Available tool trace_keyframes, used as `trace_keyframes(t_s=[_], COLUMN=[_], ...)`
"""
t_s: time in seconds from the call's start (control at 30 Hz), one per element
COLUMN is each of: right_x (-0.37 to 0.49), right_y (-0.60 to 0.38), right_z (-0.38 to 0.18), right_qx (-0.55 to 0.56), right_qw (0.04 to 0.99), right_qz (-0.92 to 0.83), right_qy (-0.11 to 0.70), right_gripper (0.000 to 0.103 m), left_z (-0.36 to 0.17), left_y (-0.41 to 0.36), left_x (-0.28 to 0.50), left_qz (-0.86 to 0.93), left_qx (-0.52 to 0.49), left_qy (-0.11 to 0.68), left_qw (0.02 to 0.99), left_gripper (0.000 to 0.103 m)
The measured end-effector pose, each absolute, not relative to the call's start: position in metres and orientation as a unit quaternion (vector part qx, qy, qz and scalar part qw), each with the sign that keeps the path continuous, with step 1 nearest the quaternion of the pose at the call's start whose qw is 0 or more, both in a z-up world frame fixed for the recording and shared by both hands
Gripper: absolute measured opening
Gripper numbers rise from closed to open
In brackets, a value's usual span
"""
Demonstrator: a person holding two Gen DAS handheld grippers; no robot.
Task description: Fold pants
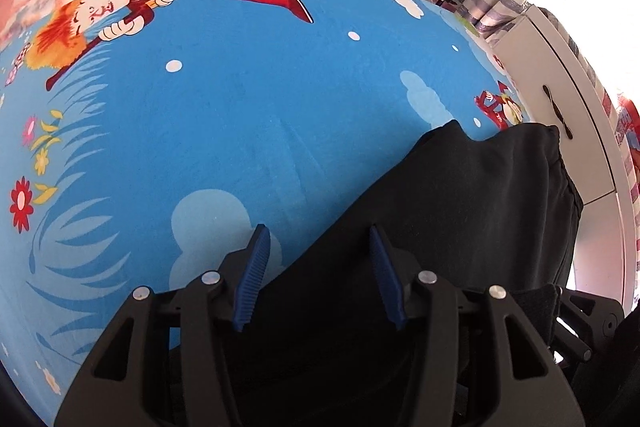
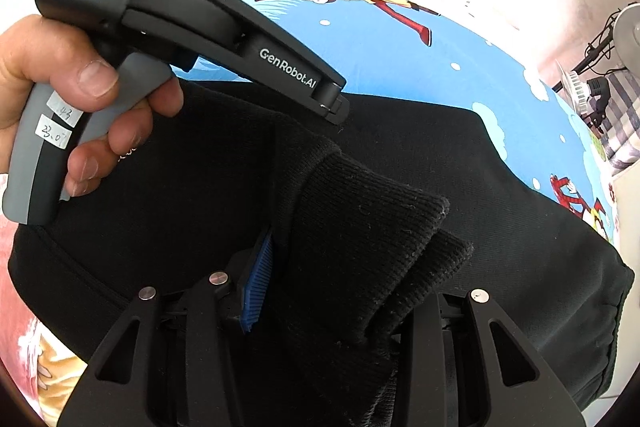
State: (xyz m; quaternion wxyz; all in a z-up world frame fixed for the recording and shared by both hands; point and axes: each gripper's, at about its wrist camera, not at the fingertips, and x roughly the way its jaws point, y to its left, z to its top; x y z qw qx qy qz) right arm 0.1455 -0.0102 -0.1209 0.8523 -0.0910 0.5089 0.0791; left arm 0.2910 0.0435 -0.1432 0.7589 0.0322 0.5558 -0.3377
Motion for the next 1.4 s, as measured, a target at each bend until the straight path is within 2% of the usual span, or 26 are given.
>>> trace_keyframes(t_s=[0.2, 0.27, 0.33, 0.5, 0.6, 1.17, 1.4], right_x=[0.145, 0.146, 0.146, 0.146, 0.145, 0.146, 0.152], right_y=[-0.009, -0.010, -0.011, -0.012, -0.013, -0.018, -0.022], right_z=[-0.121, -0.121, -0.121, -0.122, -0.121, -0.121, -0.120], right_qx=[-0.090, -0.088, -0.087, -0.088, -0.089, -0.079, -0.076], right_qw=[0.852, 0.852, 0.852, 0.853, 0.853, 0.852, 0.849], right_qz=[0.080, 0.080, 0.081, 0.080, 0.081, 0.085, 0.085], right_qy=[0.509, 0.510, 0.510, 0.508, 0.508, 0.511, 0.517], right_gripper=[0.033, 0.033, 0.033, 0.034, 0.034, 0.034, 0.034], left_z=[-0.141, -0.137, -0.125, -0.108, -0.109, -0.113, -0.118], left_y=[0.053, 0.057, 0.057, 0.036, 0.025, -0.016, -0.007], left_x=[0.304, 0.304, 0.293, 0.250, 0.245, 0.228, 0.224], left_qz=[-0.330, -0.322, -0.286, -0.274, -0.272, -0.156, -0.116], left_qx=[0.023, 0.021, 0.070, 0.131, 0.135, 0.304, 0.334], left_qy=[0.563, 0.556, 0.514, 0.410, 0.387, 0.297, 0.292], left_qw=[0.757, 0.766, 0.806, 0.860, 0.871, 0.892, 0.889], left_gripper=[0.051, 0.048, 0.034, 0.024, 0.019, 0.018, 0.018])
